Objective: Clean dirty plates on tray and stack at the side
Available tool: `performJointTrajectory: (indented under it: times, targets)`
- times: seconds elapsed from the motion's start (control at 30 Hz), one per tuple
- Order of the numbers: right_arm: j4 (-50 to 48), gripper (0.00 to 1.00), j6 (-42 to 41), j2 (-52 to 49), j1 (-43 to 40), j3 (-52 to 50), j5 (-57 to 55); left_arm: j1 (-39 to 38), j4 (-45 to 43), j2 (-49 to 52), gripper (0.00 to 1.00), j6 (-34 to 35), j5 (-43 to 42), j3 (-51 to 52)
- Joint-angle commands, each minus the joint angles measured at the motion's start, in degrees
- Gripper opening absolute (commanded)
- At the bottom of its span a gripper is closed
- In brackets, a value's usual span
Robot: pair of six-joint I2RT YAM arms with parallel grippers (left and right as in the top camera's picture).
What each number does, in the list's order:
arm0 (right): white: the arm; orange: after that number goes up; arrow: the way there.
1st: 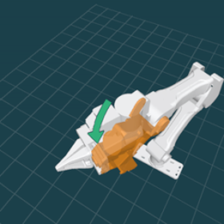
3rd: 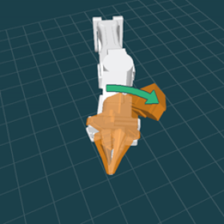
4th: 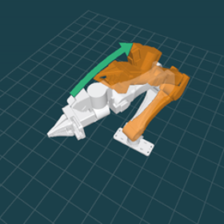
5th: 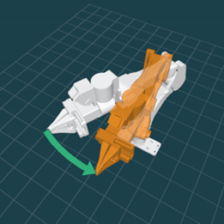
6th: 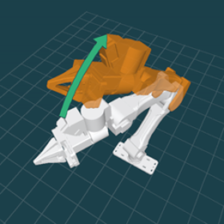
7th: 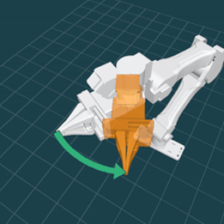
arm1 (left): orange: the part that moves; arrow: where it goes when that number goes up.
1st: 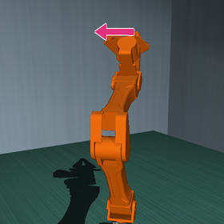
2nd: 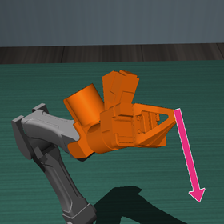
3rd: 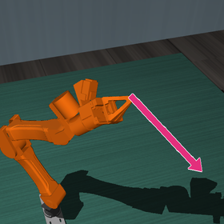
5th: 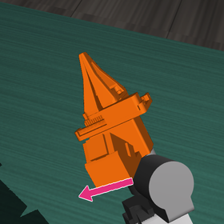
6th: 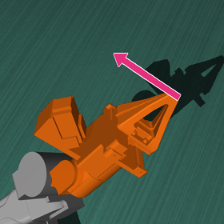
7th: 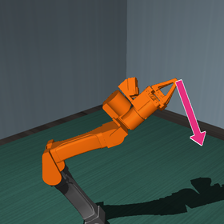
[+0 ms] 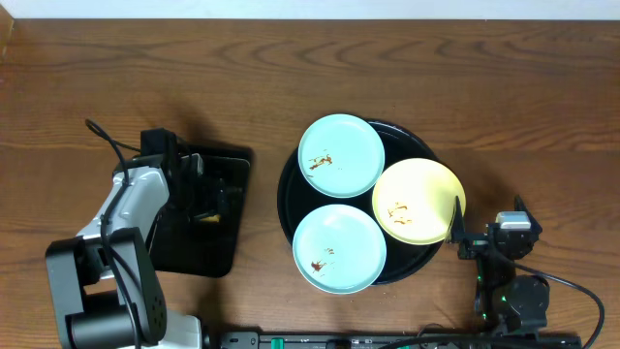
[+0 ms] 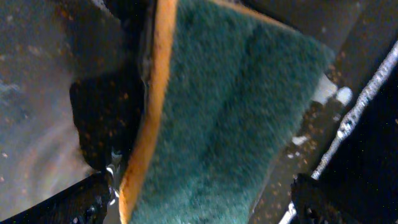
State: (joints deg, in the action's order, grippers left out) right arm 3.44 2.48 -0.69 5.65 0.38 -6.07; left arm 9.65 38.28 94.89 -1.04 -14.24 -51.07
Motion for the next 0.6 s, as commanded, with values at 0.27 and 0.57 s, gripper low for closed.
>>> performJointTrajectory:
  times: [0.27, 0.57]
  targets:
    - [0.2, 0.99, -0.7, 0.3, 0.4, -0.1, -0.3, -0.1, -2.6, 4.1, 0.08, -0.3, 1.5, 0.3]
    - [0.2, 0.99, -0.7, 0.3, 0.4, -0.1, -0.3, -0.1, -2.6, 3.9, 0.89, 0.3, 1.2, 0.2]
